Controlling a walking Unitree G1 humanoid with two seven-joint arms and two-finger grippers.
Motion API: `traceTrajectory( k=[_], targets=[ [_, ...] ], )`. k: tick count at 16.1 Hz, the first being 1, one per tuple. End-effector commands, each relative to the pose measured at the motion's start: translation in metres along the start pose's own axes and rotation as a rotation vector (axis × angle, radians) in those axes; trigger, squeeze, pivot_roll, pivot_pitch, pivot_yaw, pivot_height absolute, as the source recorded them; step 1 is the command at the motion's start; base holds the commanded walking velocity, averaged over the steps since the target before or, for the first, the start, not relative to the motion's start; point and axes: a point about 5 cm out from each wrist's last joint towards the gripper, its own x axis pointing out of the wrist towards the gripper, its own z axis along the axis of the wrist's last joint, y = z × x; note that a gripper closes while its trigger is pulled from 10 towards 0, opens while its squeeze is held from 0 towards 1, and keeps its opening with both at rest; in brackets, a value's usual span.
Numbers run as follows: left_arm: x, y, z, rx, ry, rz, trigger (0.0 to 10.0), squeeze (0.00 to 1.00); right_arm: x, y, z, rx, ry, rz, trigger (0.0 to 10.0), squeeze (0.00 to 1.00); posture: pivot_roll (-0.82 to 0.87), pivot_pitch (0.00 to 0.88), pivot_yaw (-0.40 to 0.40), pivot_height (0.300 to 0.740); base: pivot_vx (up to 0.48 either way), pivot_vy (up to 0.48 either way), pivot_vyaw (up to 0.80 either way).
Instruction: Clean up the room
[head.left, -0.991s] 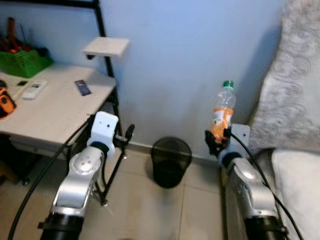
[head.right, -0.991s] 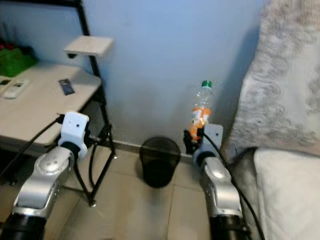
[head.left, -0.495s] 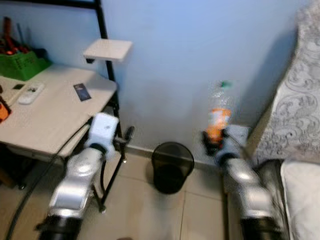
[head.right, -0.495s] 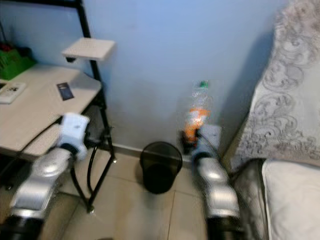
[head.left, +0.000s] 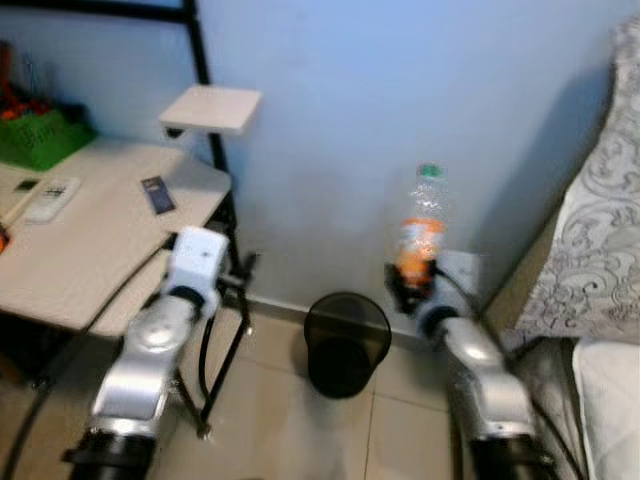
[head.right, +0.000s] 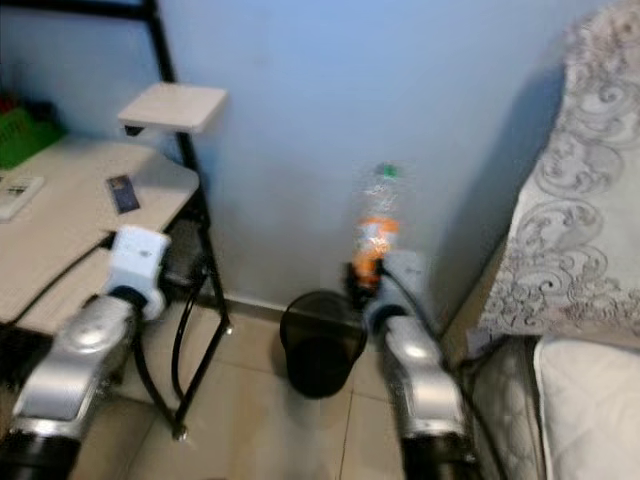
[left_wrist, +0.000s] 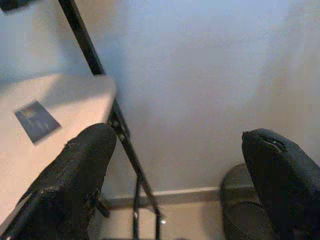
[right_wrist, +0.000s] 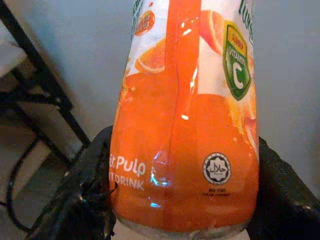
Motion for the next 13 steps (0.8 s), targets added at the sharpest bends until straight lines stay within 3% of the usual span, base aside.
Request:
traceTrajectory(
  k=[1, 4, 13],
  targets=[
    [0.0019, -0.0069, 0.0043, 0.001, -0.015, -0.022, 10.0, 0.0, -0.0018, -0.013, 0.0039, 0.001, -0.01, -0.035, 10.0, 0.0, 0.03, 0.0, -0.001, 0.74, 0.296, 0.0, 0.0],
    [0.0024, -0.0081, 0.0048, 0.004, -0.017, -0.03, 10.0, 0.0, -0.001, -0.0132, 0.0025, 0.028, 0.009, -0.033, 10.0, 0.0, 0.03, 0.0, -0.001, 0.74, 0.295, 0.0, -0.53],
    [0.0016, -0.0083, 0.0043, 0.003, -0.015, -0.033, 10.0, 0.0, -0.0016, -0.014, 0.0008, -0.012, 0.016, -0.043, 10.0, 0.0, 0.03, 0.0, -0.002, 0.74, 0.294, 0.0, 0.0]
  ],
)
